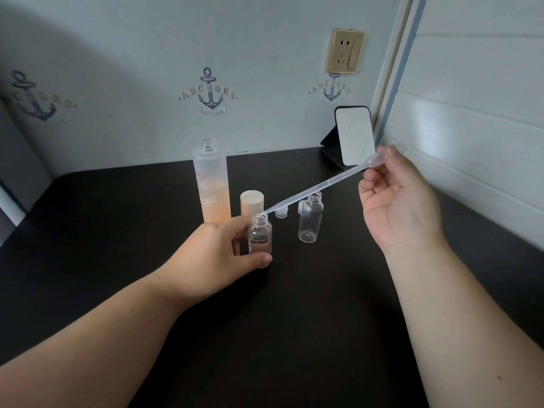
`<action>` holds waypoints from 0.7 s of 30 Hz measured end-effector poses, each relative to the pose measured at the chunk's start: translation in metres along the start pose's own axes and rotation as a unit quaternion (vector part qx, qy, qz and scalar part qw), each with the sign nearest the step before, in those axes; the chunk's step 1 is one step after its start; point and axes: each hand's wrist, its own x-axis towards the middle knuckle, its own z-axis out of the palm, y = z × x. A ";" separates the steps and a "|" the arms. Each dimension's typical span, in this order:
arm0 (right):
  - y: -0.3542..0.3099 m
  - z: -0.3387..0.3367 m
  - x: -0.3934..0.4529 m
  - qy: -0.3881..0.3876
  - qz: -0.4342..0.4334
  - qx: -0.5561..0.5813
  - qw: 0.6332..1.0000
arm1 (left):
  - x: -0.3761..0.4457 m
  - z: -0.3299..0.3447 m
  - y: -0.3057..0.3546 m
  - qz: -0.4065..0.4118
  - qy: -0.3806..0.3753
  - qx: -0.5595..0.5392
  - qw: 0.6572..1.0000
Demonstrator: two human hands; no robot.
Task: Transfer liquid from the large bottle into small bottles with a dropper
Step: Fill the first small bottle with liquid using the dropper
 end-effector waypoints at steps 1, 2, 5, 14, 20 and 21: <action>0.000 0.000 0.000 0.002 -0.001 -0.001 1.000 | 0.000 0.000 0.000 0.001 -0.001 -0.001 1.000; 0.000 -0.001 0.000 0.004 -0.001 -0.001 1.000 | 0.001 0.000 0.000 0.002 -0.001 -0.003 1.000; 0.000 0.000 0.000 0.011 -0.001 0.005 1.000 | 0.002 0.001 -0.001 0.006 -0.003 -0.010 1.000; -0.001 0.000 0.000 0.012 0.002 0.009 1.000 | 0.002 0.001 -0.005 0.015 -0.003 -0.009 1.000; -0.001 -0.001 0.001 0.009 0.002 0.000 1.000 | 0.004 0.002 -0.006 0.020 -0.002 -0.006 1.000; -0.002 -0.001 0.001 0.010 0.001 -0.002 1.000 | 0.004 0.002 -0.006 0.023 -0.001 -0.007 1.000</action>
